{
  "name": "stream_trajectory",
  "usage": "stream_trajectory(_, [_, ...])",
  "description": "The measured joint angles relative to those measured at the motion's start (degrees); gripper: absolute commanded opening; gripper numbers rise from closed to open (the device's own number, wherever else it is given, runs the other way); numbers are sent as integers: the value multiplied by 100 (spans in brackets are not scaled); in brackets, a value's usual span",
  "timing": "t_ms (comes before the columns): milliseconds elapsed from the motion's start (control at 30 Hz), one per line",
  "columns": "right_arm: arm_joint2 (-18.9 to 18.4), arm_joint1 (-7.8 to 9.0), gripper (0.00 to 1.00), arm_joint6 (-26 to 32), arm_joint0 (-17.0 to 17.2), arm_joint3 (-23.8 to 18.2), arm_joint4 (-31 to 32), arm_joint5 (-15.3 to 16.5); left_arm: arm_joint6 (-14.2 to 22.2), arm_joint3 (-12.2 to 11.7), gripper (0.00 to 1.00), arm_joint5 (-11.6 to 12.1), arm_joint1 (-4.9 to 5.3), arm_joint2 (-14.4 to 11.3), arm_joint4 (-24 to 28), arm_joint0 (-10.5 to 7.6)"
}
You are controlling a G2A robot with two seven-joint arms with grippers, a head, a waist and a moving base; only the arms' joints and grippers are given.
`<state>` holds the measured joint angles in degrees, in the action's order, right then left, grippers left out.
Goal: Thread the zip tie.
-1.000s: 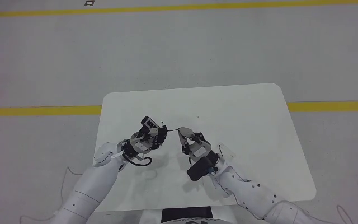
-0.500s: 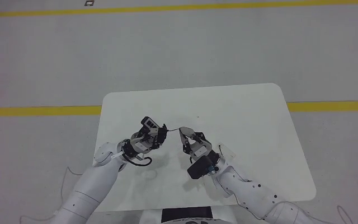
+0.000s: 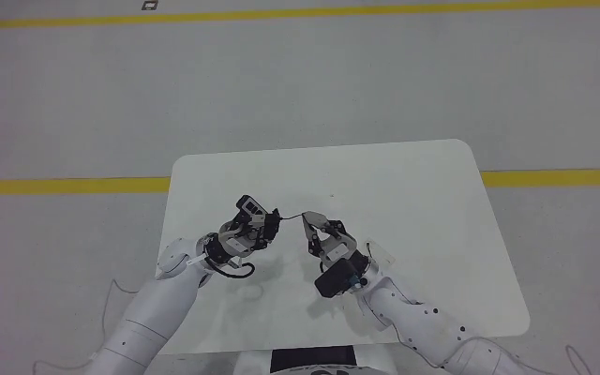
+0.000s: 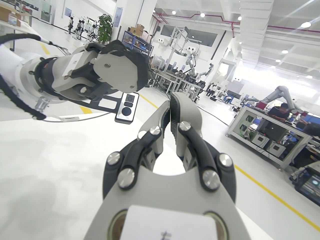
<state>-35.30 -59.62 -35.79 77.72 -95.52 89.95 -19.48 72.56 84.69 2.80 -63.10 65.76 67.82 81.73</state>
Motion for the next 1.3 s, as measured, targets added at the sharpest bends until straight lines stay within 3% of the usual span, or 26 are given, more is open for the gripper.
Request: stream_trajectory(1300, [-177, 17, 0, 203, 97, 33, 0, 0, 0, 0, 0, 0, 0, 0, 0, 0])
